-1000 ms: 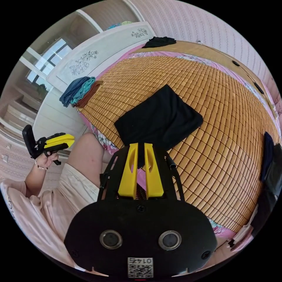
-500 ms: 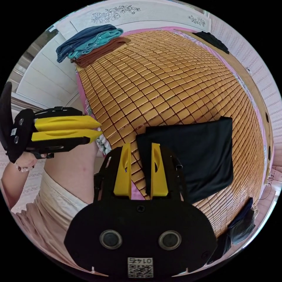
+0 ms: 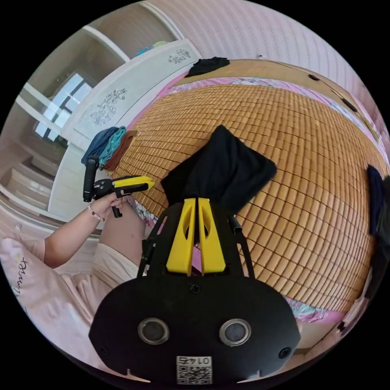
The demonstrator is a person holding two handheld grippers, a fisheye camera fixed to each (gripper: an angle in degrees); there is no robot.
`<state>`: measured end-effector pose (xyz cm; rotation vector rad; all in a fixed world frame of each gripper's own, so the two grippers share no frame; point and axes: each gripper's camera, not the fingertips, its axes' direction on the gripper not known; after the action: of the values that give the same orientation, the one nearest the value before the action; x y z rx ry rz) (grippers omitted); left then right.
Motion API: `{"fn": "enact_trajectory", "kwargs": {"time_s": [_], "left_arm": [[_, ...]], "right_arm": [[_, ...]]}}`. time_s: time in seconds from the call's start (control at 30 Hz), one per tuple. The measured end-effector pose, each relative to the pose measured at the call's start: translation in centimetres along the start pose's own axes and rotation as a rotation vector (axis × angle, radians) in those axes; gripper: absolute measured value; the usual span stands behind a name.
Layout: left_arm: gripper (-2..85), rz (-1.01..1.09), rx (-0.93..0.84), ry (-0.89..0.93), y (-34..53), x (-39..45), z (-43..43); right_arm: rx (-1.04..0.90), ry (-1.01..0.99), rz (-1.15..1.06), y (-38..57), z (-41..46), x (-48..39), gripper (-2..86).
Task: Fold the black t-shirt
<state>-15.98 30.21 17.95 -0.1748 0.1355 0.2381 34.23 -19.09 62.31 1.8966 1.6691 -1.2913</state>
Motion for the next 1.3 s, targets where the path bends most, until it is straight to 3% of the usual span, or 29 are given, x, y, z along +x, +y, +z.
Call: {"fn": "enact_trajectory", "kwargs": {"time_s": [0.17,0.23,0.53,0.7,0.9,0.97,1.03,1.3], "left_arm": [[6.4,0.064,-0.09,-0.075,-1.9,1.5,3.2],[6.3,0.087,-0.102,-0.09,-2.2,1.8,3.4],[3.8,0.115,-0.142,-0.099,-1.5,2.0,3.8],[0.9,0.095,-0.143,-0.103,0.2,1.6,3.2],[-0.7,0.078,0.066,0.042,2.9,-0.1,-4.1],[-0.9,0.071,0.158,0.075,3.4,-0.5,-7.6],[-0.9,0.065,0.289,0.106,3.9,-1.2,-12.9],[-1.0,0.054,0.695,0.296,8.0,-4.6,-29.3]], "right_arm": [[-0.043,0.189,0.37,7.6,-5.4,9.9,1.2],[-0.063,0.228,0.418,9.0,-6.1,11.0,1.8],[-0.095,0.241,0.344,7.6,-5.5,10.8,8.6],[-0.157,0.27,0.303,7.8,-6.6,10.4,2.9],[0.11,-0.016,0.333,10.7,-18.3,11.0,1.0],[0.289,-0.253,0.36,12.2,-23.9,12.0,0.8],[0.414,-0.363,0.362,13.2,-28.0,12.4,0.8],[0.742,-0.509,0.159,14.3,-44.3,7.9,0.7]]}}
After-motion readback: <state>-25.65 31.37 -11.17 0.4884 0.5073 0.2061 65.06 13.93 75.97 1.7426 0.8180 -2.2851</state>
